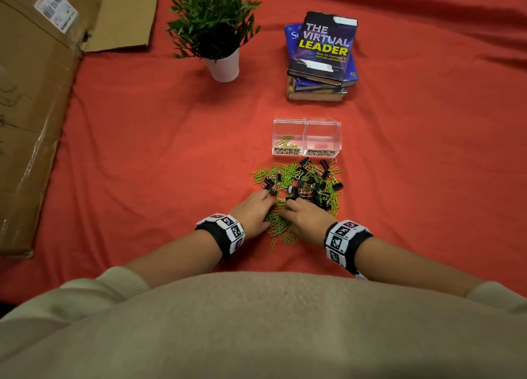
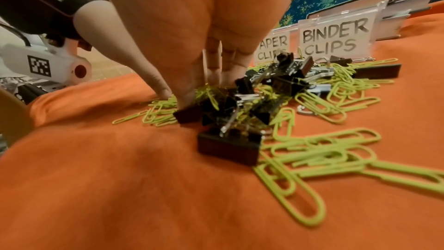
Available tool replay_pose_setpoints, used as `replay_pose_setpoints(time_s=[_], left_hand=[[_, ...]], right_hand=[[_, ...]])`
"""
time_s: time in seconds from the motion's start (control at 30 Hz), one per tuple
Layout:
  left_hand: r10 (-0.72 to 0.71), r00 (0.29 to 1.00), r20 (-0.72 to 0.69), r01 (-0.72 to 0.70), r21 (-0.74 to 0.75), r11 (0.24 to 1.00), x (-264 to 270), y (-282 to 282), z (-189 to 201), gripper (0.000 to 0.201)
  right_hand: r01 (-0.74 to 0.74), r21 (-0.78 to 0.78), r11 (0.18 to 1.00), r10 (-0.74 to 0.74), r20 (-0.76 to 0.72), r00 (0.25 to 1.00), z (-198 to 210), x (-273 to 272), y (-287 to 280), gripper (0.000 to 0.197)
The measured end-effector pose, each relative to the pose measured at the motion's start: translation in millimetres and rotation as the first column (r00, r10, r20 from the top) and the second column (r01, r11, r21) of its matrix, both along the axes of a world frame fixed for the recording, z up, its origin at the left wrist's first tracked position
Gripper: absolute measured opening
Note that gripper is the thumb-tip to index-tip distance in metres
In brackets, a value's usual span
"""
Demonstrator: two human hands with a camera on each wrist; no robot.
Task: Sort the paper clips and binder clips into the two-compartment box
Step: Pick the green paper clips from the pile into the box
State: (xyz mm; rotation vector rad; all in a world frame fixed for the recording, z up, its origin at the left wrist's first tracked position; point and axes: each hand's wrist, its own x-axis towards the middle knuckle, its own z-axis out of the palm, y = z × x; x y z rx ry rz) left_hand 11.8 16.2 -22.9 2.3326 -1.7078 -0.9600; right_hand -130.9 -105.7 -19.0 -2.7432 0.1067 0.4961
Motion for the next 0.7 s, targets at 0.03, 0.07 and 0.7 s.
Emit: replay_pose_setpoints(time_s=[0.03, 0.07, 0.7], left_hand=[[-0.003, 1.000, 0.015, 0.003, 0.003, 1.000, -0.7, -0.5, 0.8, 0.050], [-0.006, 1.000, 0.030, 0.006, 0.007, 1.000, -1.5, -1.0, 2.0, 0.045], [-0.137, 0.979, 0.154, 0.126, 0.083, 0.989, -6.9, -11.8, 8.3, 0.030]], right_hand=[[-0.006, -0.001, 1.000, 0.006, -0.016, 1.000, 0.3, -0.3, -0.7, 0.035], [-0.008, -0.006, 1.000, 0.008, -0.039, 0.999, 1.4, -0.1, -1.0, 0.033], [0.578, 0.499, 0.646, -0.504, -0.291, 0.814, 71.3, 43.2, -84.1, 0.012]])
